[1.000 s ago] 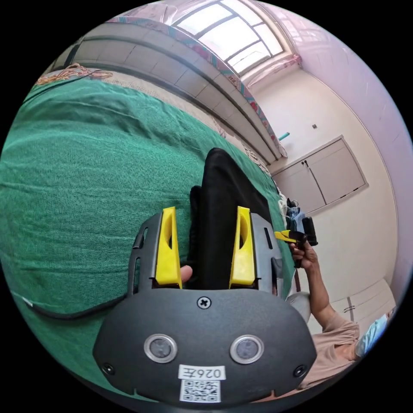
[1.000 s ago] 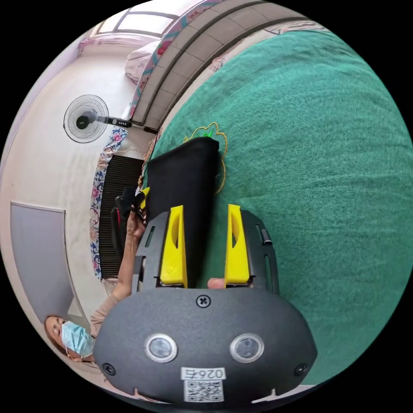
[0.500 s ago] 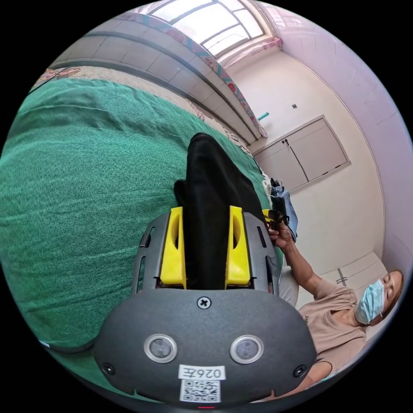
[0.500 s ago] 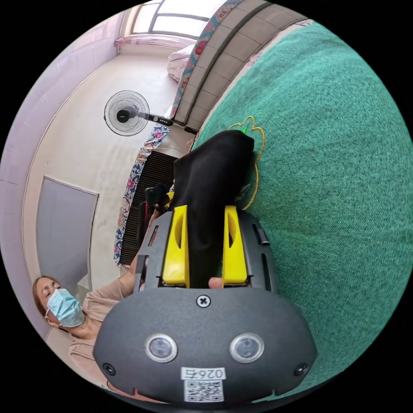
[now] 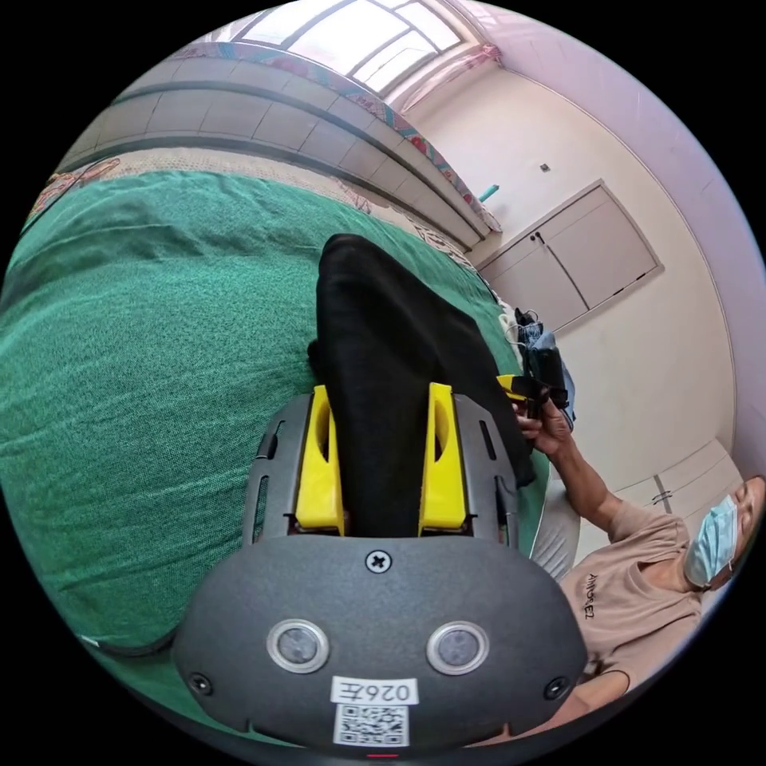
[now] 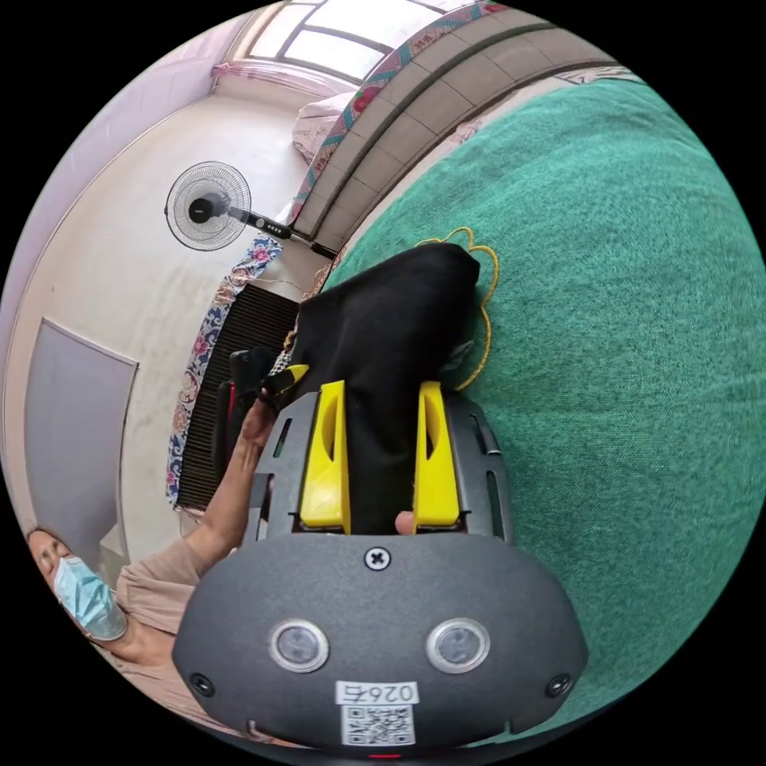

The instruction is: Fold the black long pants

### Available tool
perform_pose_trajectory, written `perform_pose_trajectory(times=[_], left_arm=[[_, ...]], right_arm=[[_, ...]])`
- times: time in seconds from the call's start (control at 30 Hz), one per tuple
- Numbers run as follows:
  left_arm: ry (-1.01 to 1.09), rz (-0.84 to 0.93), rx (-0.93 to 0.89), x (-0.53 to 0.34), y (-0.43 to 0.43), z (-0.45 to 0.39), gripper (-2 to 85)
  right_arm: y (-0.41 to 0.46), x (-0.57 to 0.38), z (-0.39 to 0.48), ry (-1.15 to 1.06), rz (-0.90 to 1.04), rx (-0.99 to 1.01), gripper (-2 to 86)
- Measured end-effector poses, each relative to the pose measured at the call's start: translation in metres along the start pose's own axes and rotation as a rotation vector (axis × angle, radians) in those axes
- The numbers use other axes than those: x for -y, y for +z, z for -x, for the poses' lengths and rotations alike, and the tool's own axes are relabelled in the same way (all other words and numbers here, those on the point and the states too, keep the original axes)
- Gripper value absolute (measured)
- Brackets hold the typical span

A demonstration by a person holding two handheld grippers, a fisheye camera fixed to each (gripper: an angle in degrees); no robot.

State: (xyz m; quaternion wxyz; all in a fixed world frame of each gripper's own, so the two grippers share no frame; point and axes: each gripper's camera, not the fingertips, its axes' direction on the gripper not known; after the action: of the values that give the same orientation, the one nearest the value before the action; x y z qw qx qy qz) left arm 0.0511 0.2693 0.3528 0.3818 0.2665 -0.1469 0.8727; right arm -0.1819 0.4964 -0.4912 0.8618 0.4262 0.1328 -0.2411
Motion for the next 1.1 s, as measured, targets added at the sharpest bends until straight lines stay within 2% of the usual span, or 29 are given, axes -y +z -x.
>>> perform_pose_trajectory(times=[0.13,0.2,0.43,0.63,0.8,0.9,1.1], left_arm=[[-0.151,0.036,-0.203,0.021,0.003,0.022,12.3],[-0.140,0.031,-0.236,0.033,0.004,0.024,12.1],[-0.089,-0.011,-0.230,0.084,-0.005,0.022,12.5],[-0.105,-0.021,-0.209,0.128,-0.021,0.015,12.0],[-0.100,-0.004,-0.154,0.168,-0.039,-0.003,11.5],[-0.032,-0.018,-0.071,0.192,-0.055,-0.036,10.8],[0.146,-0.155,-0.138,0.241,-0.109,-0.136,9.7]], right_arm=[[-0.004,-0.015,0.021,0.007,0.009,0.147,5.5],[-0.002,-0.022,0.026,0.009,0.004,0.177,6.4],[0.038,-0.048,0.079,-0.085,0.025,0.071,7.8],[0.045,-0.074,0.069,0.027,0.027,0.111,4.7],[0.050,-0.093,0.089,-0.014,0.019,0.020,3.3],[0.048,-0.103,0.119,-0.120,0.020,-0.070,2.8],[-0.010,-0.147,0.182,-0.335,-0.058,-0.251,2.3]])
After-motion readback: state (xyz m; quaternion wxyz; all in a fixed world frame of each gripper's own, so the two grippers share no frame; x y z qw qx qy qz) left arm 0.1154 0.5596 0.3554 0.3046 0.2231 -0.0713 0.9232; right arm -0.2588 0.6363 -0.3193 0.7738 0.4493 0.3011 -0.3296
